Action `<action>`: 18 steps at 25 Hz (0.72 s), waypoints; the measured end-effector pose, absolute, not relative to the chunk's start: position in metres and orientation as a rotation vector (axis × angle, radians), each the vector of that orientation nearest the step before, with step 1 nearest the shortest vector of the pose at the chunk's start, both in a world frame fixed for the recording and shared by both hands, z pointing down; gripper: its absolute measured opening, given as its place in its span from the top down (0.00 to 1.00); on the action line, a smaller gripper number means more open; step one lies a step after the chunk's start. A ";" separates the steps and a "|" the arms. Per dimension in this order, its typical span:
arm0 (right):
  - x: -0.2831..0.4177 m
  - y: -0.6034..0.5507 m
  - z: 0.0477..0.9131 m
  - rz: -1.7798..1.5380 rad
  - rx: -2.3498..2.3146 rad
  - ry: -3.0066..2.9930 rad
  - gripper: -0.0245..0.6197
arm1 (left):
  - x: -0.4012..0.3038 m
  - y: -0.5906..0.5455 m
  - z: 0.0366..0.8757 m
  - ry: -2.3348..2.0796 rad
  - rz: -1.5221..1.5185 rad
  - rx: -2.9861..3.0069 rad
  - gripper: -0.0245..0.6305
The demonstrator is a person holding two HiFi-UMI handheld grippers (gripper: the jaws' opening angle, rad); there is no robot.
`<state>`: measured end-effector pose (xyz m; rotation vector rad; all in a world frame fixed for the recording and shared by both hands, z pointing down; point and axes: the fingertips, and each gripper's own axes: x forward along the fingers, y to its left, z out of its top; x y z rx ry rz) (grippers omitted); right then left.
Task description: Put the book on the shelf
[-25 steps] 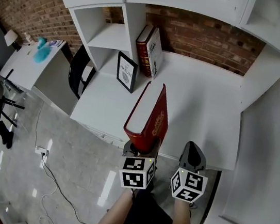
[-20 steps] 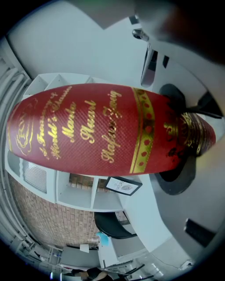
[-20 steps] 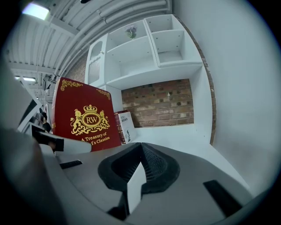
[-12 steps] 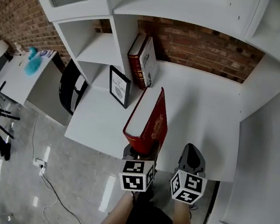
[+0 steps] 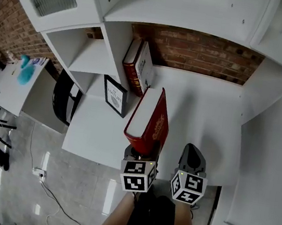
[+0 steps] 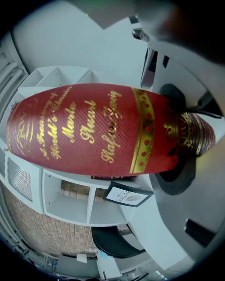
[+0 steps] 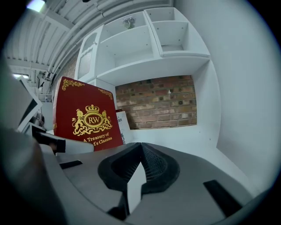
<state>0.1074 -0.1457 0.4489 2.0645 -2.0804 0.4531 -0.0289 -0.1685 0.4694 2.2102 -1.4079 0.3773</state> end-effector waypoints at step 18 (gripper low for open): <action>0.123 -0.193 0.457 0.473 2.005 -2.104 0.94 | -0.015 -0.211 0.480 -1.429 0.385 2.159 0.59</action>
